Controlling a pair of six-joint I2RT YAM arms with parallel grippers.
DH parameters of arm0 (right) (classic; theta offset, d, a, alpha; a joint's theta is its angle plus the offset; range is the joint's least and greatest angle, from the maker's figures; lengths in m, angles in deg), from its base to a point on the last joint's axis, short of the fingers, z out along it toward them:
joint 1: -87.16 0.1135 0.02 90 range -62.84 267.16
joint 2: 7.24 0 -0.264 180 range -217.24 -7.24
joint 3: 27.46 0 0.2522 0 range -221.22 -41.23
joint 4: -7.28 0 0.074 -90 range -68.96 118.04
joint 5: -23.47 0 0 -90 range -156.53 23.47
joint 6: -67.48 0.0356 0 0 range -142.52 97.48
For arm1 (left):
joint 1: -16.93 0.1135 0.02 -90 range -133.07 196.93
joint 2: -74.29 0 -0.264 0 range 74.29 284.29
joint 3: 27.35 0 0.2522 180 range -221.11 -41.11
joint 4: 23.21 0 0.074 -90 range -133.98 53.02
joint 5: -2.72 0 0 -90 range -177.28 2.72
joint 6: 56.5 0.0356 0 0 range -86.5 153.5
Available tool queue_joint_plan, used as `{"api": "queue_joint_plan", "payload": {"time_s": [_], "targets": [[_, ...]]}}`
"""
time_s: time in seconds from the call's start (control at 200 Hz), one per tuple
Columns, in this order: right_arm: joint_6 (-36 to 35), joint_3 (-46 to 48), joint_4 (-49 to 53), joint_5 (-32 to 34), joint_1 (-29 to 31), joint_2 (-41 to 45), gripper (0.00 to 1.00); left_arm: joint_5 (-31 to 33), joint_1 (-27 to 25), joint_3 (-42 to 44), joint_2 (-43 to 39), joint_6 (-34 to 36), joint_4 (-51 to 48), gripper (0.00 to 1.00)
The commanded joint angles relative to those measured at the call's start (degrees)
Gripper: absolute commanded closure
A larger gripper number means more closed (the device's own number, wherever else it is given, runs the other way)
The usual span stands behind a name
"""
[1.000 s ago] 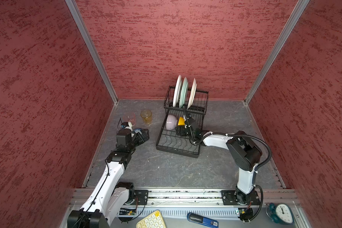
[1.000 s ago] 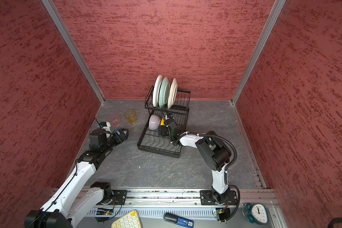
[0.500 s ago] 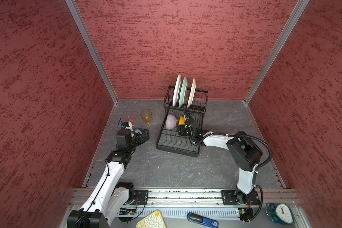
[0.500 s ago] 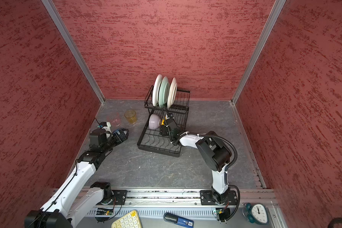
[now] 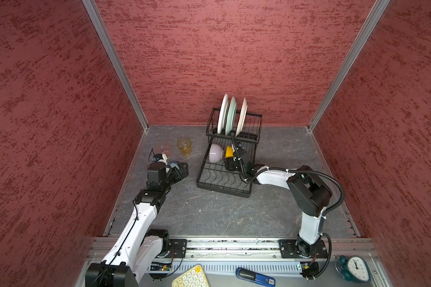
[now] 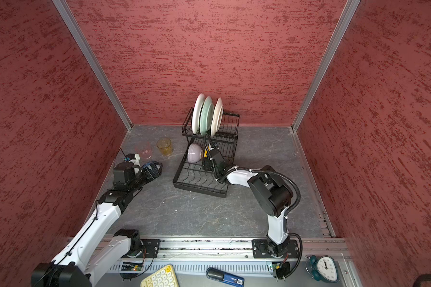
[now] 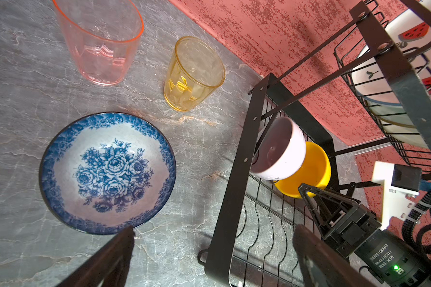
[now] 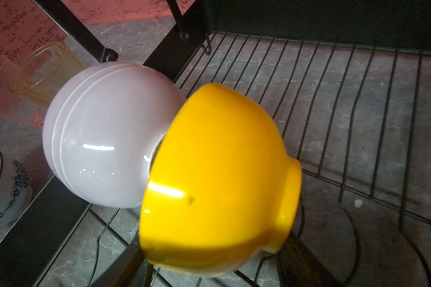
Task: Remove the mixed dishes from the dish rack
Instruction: 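Close the right gripper on the yellow bowl rim in the rack, then lift the yellow bowl toward the left gripper while the left gripper approaches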
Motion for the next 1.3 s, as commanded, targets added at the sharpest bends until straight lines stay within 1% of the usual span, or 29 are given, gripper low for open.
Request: {"api": "queue_joint_plan", "payload": {"time_s": [0.0, 0.266, 0.511, 0.786, 1.292], "targets": [[-1.3, 1.5, 0.1, 3.5, -0.7, 2.7, 0.34, -0.4, -0.3, 0.7, 0.1, -0.2, 1.2, 0.00], [-0.3, 4.3, -0.4, 2.9, -0.7, 5.9, 0.35, -0.6, -0.4, 0.6, 0.5, -0.3, 1.3, 0.00], [2.4, 8.4, -1.8, 0.0, -0.7, 9.6, 0.36, -1.1, -0.4, 0.4, 0.3, -0.2, 0.9, 0.00], [4.0, 13.2, -3.2, -3.6, -0.7, 14.4, 0.36, -1.9, -0.8, 0.8, 0.9, -1.6, 2.8, 0.00], [5.4, 16.4, -5.3, -12.7, -0.7, 18.6, 0.36, 0.1, -5.5, -1.2, 3.9, -2.4, 4.2, 0.00]]}}
